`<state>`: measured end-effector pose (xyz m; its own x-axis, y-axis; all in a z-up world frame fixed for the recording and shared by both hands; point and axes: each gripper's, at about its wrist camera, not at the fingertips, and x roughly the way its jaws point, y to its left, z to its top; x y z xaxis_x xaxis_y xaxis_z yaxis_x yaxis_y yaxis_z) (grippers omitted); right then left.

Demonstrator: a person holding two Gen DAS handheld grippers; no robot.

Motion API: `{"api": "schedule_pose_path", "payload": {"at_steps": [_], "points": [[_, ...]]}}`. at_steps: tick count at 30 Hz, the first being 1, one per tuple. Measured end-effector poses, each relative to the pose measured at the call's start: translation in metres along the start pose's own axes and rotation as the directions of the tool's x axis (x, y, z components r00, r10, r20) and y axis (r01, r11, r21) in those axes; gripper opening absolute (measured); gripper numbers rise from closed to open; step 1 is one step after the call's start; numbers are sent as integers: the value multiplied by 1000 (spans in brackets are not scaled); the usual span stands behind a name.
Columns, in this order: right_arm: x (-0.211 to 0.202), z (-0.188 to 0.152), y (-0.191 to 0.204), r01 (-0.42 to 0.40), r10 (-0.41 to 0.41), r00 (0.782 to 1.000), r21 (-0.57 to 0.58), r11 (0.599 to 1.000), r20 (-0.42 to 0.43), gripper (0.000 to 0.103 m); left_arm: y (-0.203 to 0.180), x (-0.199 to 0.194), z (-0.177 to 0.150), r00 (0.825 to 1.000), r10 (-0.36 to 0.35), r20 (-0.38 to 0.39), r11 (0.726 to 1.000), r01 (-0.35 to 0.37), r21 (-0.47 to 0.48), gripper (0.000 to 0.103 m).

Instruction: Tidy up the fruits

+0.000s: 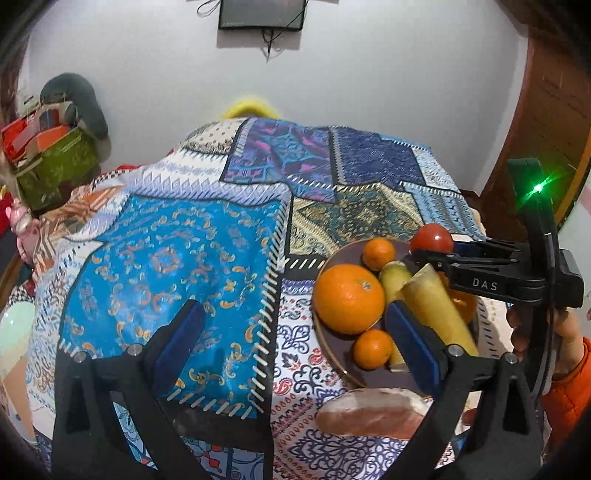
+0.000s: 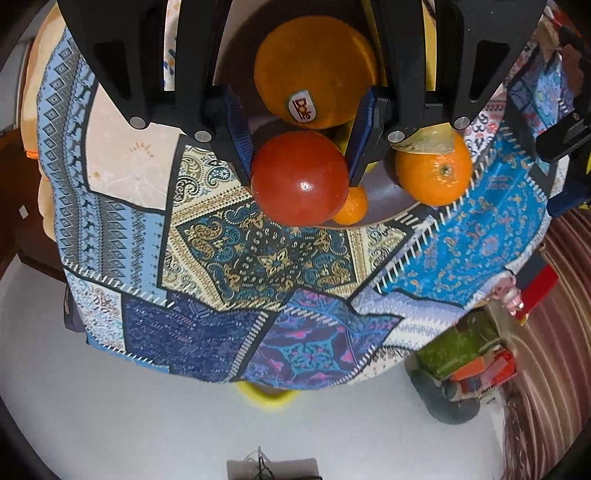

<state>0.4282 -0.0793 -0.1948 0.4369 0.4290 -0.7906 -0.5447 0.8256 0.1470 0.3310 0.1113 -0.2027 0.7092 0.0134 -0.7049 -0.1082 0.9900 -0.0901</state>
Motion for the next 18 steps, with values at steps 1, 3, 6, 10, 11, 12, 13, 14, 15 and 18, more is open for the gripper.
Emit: {"api": "schedule_pose_path", "payload": {"at_steps": [1, 3, 6, 10, 11, 12, 13, 14, 15, 18], "points": [[2, -1, 0, 1, -1, 1000, 0, 1000, -9, 46, 0, 2, -2, 1000, 1, -5, 1000, -1, 0, 100], [5, -3, 0, -6, 6, 1000, 4, 1000, -21, 46, 1, 4, -6, 1000, 9, -15, 1000, -9, 5, 100], [4, -4, -4, -13, 14, 1000, 20, 1000, -21, 48, -1, 6, -9, 1000, 11, -24, 1000, -11, 12, 100], [-13, -5, -4, -14, 14, 1000, 26, 1000, 9, 55, -2, 3, -14, 999, 13, -33, 1000, -13, 17, 100], [-17, -6, -3, -12, 12, 1000, 22, 1000, 16, 55, -2, 1, -15, 999, 14, -37, 1000, -14, 17, 100], [-23, -6, -1, -7, 6, 1000, 15, 1000, 23, 55, -2, -1, -17, 999, 15, -41, 1000, -15, 19, 100], [-30, -8, 2, -1, 1, 999, 7, 1000, 33, 55, -2, -4, -19, 999, 17, -44, 1000, -16, 21, 100], [-35, -9, 4, 2, -2, 999, 1, 1000, 40, 55, -2, -6, -20, 999, 19, -46, 1000, -18, 25, 100], [-41, -11, 7, 1, -1, 999, -2, 1000, 48, 55, -2, -10, -23, 999, 19, -49, 999, -18, 30, 100], [-63, -22, 14, -11, 12, 998, -9, 1000, 68, 55, -1, -17, -29, 998, 27, -60, 999, -25, 39, 100]]}}
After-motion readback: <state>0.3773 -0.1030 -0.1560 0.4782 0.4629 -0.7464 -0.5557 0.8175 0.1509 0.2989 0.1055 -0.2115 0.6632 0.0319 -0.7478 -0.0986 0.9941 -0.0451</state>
